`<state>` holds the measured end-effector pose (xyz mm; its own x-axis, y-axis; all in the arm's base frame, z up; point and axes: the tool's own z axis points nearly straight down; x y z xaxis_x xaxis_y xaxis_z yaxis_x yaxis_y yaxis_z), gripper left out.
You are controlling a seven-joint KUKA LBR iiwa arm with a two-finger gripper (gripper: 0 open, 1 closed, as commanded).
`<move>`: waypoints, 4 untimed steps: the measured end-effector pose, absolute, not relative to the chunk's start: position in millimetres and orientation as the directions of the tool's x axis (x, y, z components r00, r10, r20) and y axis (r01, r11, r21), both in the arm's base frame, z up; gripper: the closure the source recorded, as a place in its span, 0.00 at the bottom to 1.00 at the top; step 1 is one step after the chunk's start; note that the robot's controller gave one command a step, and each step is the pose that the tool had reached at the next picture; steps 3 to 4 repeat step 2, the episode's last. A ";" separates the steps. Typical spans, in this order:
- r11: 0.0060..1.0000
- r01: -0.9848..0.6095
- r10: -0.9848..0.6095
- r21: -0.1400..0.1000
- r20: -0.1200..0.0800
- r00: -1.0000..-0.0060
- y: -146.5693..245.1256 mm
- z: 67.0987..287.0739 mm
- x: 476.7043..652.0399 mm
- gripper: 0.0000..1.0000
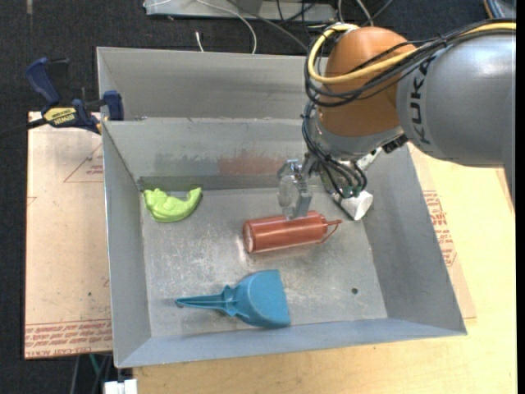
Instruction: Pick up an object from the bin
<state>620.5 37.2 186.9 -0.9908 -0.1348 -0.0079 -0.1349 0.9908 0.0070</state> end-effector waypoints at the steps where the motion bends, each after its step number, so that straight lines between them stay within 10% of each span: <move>1: 0.995 -0.097 -0.097 0.010 0.002 -0.995 37.4 168.3 624.6 1.00; 4: 0.995 0.104 0.104 0.009 0.000 -0.995 27.6 147.5 608.9 1.00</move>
Offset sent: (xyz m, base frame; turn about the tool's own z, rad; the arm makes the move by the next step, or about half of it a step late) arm -0.0192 -0.0127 -0.0501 0.3106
